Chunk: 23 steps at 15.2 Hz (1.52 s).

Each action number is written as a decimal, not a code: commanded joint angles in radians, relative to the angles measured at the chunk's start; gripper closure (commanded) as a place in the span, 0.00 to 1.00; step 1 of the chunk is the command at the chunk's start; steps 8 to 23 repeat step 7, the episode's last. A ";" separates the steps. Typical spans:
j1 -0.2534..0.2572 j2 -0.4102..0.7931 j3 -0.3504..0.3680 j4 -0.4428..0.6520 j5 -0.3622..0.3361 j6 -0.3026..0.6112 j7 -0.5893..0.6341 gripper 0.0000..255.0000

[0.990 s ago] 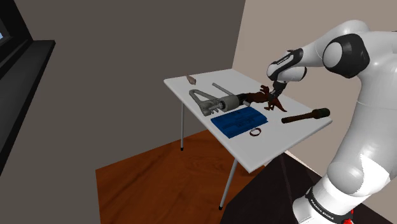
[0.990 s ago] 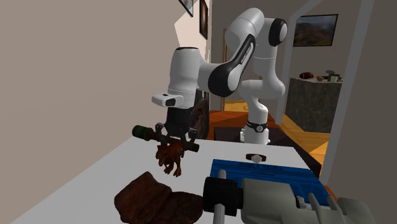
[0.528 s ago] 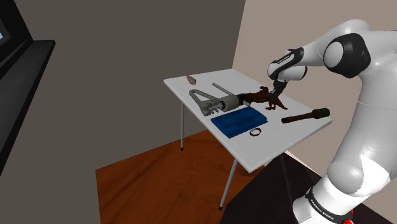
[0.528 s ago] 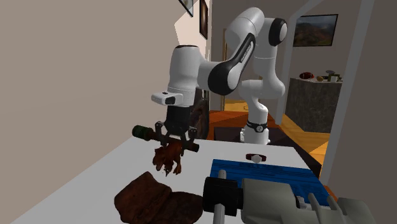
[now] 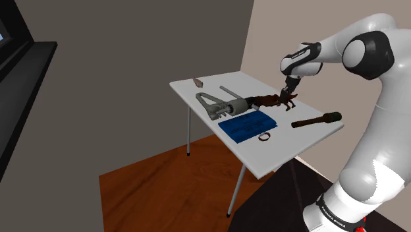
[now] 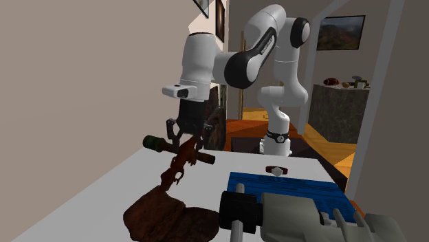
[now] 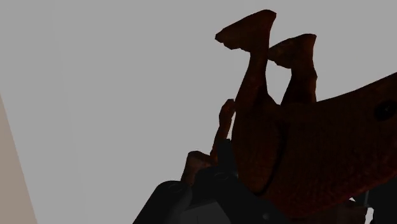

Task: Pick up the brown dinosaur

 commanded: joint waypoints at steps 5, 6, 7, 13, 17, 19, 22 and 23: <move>0.009 -0.038 -0.008 0.040 -0.026 -0.073 0.016 1.00; 0.009 -0.039 -0.008 0.041 -0.026 -0.075 0.016 1.00; 0.009 -0.038 -0.008 0.041 -0.026 -0.075 0.016 1.00; 0.009 -0.038 -0.008 0.041 -0.026 -0.075 0.016 1.00; 0.009 -0.038 -0.008 0.041 -0.026 -0.075 0.016 1.00; 0.009 -0.038 -0.008 0.041 -0.026 -0.075 0.016 1.00; 0.009 -0.038 -0.008 0.041 -0.026 -0.075 0.016 1.00; 0.009 -0.038 -0.008 0.041 -0.026 -0.075 0.016 1.00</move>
